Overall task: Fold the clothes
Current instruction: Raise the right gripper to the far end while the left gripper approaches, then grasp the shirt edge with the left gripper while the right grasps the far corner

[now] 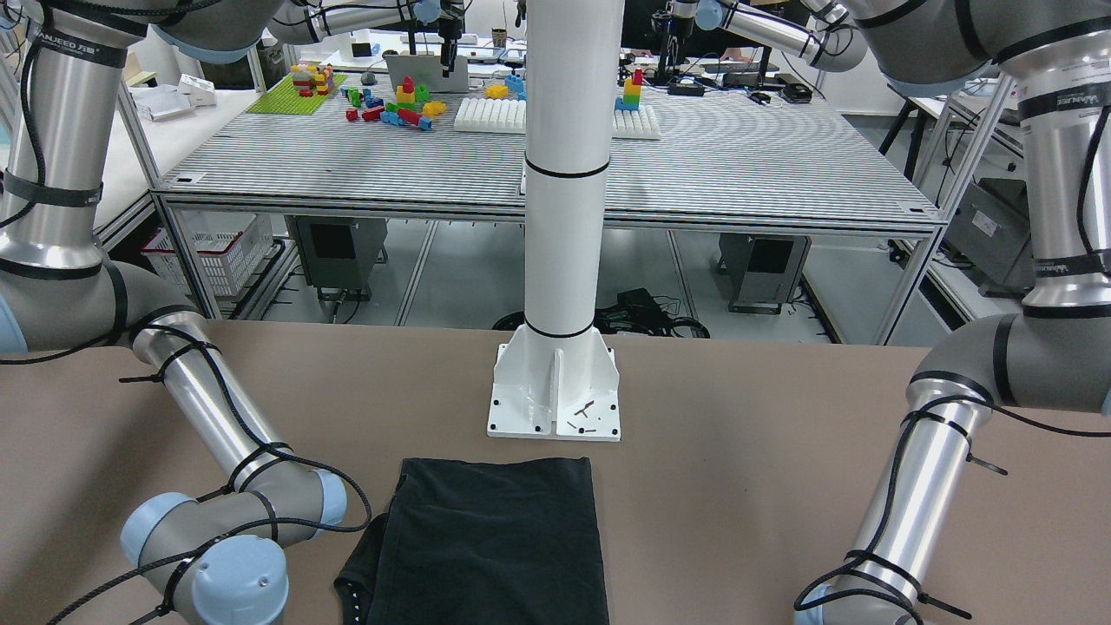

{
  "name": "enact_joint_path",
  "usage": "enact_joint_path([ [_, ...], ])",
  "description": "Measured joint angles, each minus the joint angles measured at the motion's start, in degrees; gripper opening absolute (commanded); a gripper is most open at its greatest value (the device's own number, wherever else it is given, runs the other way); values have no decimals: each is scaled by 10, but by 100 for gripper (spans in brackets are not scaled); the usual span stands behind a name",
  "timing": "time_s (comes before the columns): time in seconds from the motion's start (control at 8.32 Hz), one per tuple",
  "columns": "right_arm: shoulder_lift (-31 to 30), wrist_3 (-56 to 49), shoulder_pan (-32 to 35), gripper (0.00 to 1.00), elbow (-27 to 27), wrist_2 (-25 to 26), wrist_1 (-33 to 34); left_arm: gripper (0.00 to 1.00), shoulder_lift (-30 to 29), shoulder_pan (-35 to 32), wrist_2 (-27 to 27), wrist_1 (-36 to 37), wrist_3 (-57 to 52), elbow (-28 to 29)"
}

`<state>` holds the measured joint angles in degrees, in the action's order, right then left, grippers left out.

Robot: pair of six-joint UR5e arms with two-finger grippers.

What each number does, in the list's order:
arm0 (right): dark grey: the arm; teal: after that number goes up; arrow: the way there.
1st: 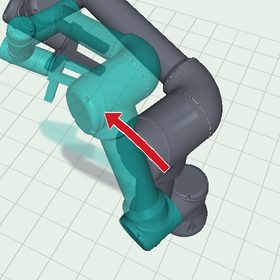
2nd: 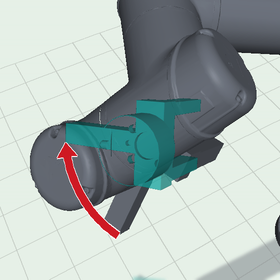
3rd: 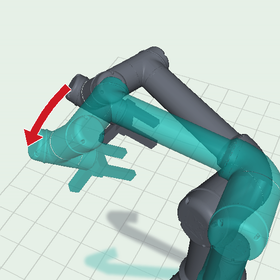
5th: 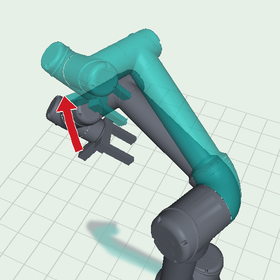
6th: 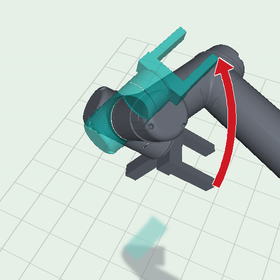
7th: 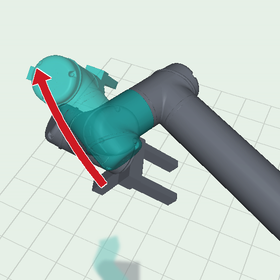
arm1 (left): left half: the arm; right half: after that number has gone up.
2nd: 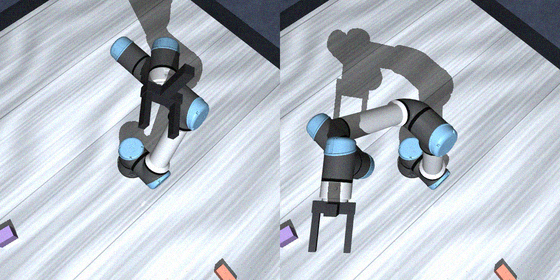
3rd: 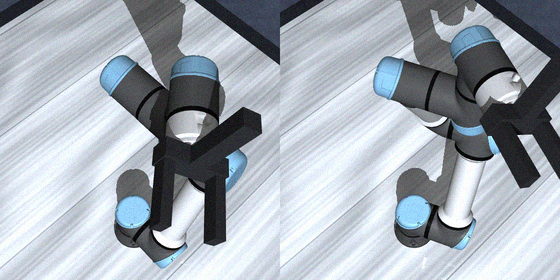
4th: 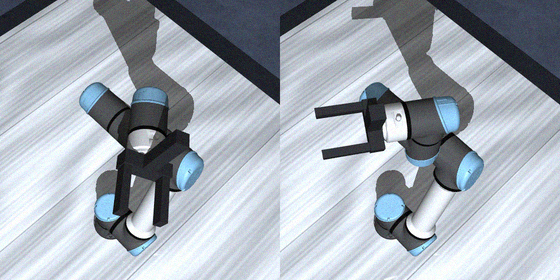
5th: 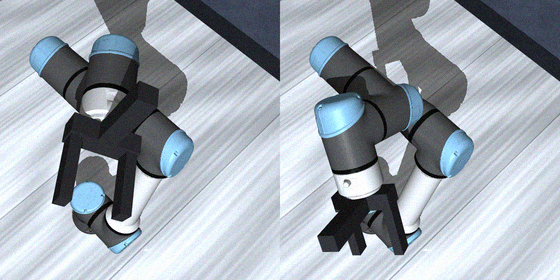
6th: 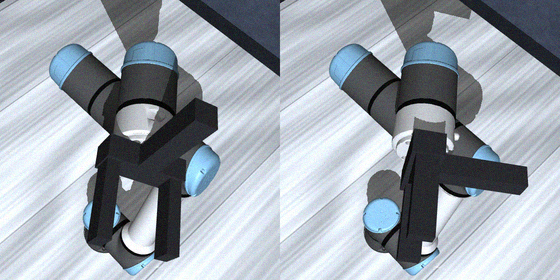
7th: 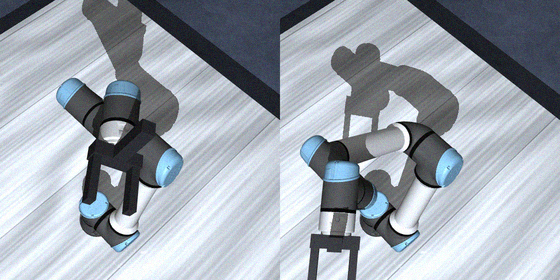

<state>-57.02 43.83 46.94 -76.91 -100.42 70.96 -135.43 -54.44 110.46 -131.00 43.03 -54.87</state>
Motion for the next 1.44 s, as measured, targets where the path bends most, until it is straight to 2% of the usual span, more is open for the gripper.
enact_joint_path([
  [0.24, -8, 16, 24, 94, -53, -48, -3, 95, 2, 0, 5, 0, 23, -21],
  [0.48, -16, 139, 31, 93, -128, -63, -4, 95, 20, 15, 19, 0, 116, -74],
  [0.72, -37, 272, 30, 93, -203, -65, -11, 95, 55, 55, 31, 0, 217, -150],
  [1.08, -50, 378, 27, 94, -242, -64, -23, 94, 109, 136, 15, 0, 338, -246],
  [1.2, -51, 388, 27, 94, -244, -62, -31, 91, 115, 164, -6, -1, 370, -262],
  [1.32, -51, 391, 26, 94, -244, -62, -37, 83, 113, 189, -26, -1, 396, -269],
  [1.44, -51, 390, 26, 94, -244, -61, -40, 69, 112, 211, -42, -2, 412, -272],
])
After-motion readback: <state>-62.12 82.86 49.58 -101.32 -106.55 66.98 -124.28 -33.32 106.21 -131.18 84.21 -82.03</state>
